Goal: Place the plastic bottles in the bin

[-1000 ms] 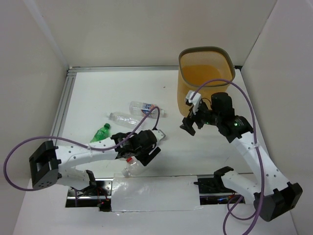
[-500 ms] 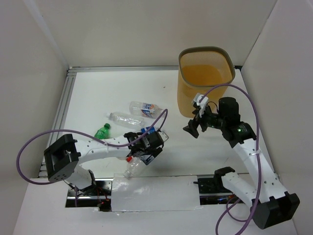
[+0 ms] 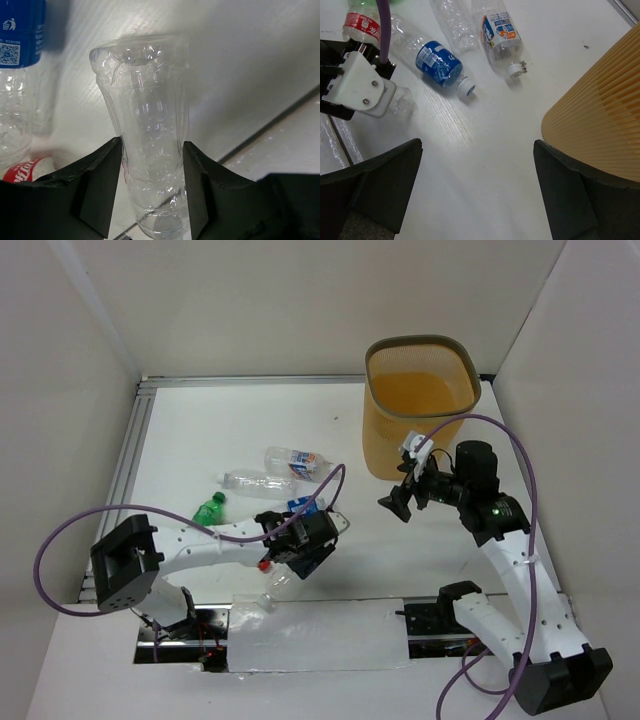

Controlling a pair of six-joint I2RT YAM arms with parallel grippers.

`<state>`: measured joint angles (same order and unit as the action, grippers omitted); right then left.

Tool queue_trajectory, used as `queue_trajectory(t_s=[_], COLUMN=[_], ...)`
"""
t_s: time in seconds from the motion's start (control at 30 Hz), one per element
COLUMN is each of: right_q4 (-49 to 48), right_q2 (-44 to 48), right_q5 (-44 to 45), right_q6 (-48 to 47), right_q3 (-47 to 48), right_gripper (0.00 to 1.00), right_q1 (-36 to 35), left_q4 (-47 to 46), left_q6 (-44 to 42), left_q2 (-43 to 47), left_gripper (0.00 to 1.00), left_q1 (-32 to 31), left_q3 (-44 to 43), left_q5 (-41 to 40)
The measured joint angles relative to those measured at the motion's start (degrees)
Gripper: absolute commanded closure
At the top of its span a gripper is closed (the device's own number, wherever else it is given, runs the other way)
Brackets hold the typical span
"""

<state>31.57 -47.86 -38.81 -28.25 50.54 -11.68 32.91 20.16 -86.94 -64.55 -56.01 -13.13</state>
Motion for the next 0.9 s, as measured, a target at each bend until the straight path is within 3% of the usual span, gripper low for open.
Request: queue_trajectory(t_s=[0.17, 0.27, 0.4, 0.43, 0.53, 0.67, 0.9], right_q4=[0.20, 0.55, 0.79, 0.92, 1.31, 2.82, 6.58], right_q2=[1.64, 2.32, 3.02, 3.32, 4.37, 5.53, 6.47], right_q5=[-0.09, -0.04, 0.02, 0.04, 0.09, -0.57, -2.43], right_q6=[-0.28, -1.05, -1.97, -2.34, -3.23, -5.05, -9.92], right_q3=[-0.33, -0.39, -0.42, -0.46, -0.66, -0.76, -1.62], right_gripper=[0.08, 0.21, 0.50, 0.68, 0.98, 1.00, 1.00], right_q1=[0.52, 0.61, 0.61, 0.63, 0.68, 0.70, -0.17], left_q4=[1.79, 2.89, 3.63, 4.04, 4.50, 3.08, -8.17], left_q6=[1.31, 1.53, 2.56, 2.62, 2.71, 2.12, -3.30], left_q2=[4.04, 8.28, 12.35, 12.87, 13.38, 13.38, 12.39], left_gripper=[0.82, 0.87, 0.92, 0.92, 0.92, 0.92, 0.92], left_q1=[-1.31, -1.36, -1.33, -1.33, -1.33, -1.33, -0.57], left_q3=[-2.03, -6.64, -15.04, -17.27, -22.38, -27.67, -35.15], left_q5=[2.84, 3.78, 2.51, 1.62, -1.05, -4.31, -6.36])
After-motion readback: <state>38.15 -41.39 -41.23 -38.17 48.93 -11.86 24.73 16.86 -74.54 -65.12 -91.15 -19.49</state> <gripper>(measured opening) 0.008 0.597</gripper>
